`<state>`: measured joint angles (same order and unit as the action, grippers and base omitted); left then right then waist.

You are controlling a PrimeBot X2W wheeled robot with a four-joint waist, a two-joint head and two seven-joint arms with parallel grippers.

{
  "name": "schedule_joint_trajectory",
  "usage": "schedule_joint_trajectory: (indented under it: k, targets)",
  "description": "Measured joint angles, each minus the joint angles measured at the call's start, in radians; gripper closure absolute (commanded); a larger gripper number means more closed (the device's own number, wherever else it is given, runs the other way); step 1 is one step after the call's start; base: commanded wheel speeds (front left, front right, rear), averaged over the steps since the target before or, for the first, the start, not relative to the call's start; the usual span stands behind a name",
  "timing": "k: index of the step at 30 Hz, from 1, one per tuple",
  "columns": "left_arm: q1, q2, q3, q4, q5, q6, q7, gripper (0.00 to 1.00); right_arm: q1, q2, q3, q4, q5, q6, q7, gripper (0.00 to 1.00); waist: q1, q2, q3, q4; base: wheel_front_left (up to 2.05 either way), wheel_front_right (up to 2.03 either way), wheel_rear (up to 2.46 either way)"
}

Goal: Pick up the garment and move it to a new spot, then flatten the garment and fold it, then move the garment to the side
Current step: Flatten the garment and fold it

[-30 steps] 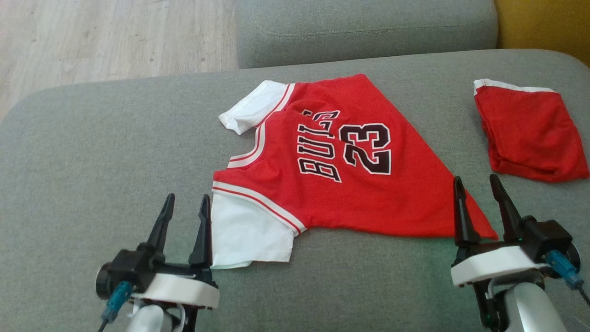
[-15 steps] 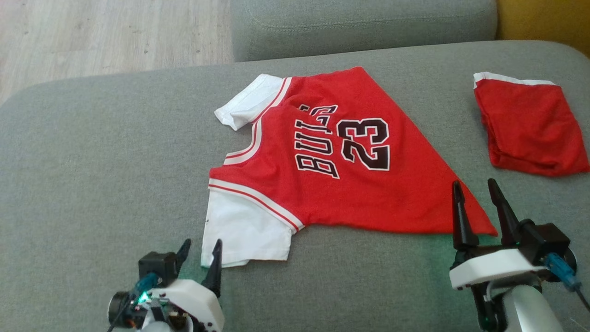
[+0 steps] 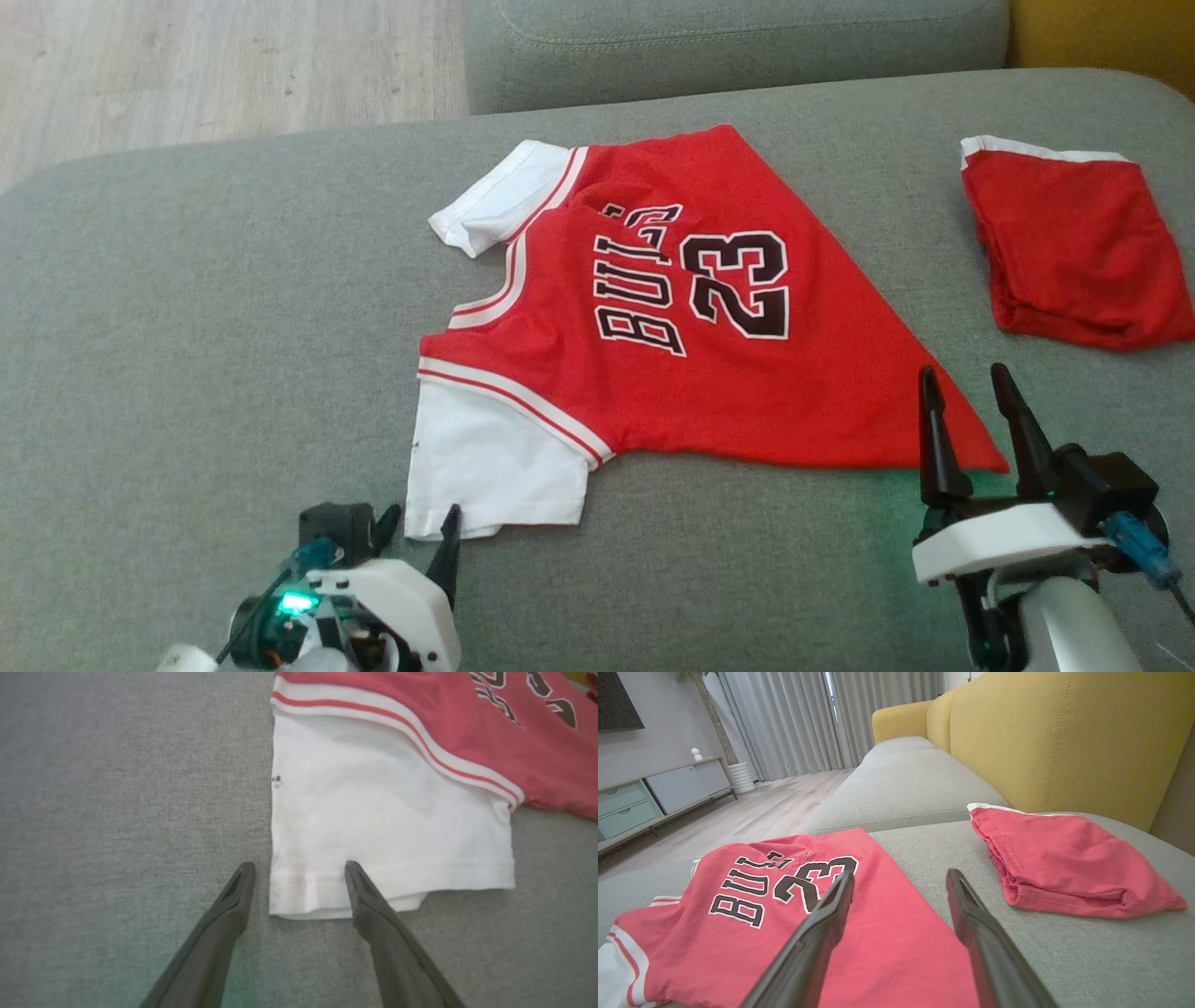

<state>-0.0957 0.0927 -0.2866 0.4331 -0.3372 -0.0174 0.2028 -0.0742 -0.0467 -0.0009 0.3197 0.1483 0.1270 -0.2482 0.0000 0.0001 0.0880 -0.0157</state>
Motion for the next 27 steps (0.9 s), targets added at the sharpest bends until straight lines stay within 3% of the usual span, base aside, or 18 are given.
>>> schedule_joint_trajectory:
  k: [1, 2, 7, 19, 27]
  targets:
    - [0.0, 0.001, 0.0, -0.004, -0.001, 0.0, 0.004, 0.25, 0.0, 0.0, -0.001, 0.0, 0.0, 0.0, 0.0, 0.0, 0.0, 0.0, 0.002, -0.001, 0.0, 0.0, 0.0]
    - [0.0, 0.004, 0.0, -0.007, -0.001, 0.001, 0.007, 1.0, -0.001, 0.0, -0.001, 0.0, 0.0, 0.0, 0.0, 0.0, 0.0, 0.0, 0.004, -0.003, 0.0, 0.0, 0.0]
    - [0.0, 0.015, 0.001, -0.023, -0.001, 0.009, -0.026, 1.0, -0.001, 0.0, -0.013, 0.015, 0.0, 0.0, 0.0, 0.0, 0.0, 0.0, 0.009, -0.008, 0.0, 0.0, 0.0]
    - [-0.004, 0.008, 0.038, -0.098, -0.008, 0.017, -0.296, 1.0, 0.003, 0.0, -0.072, 0.166, -0.019, 0.0, 0.067, 0.0, 0.0, 0.0, -0.014, -0.021, 0.0, 0.0, 0.0]
    - [-0.004, 0.008, 0.046, -0.098, -0.008, 0.019, -0.362, 1.0, -0.001, 0.0, -0.114, 0.287, 0.023, 0.0, 0.1, 0.0, 0.0, 0.0, -0.025, -0.017, 0.0, 0.0, 0.0]
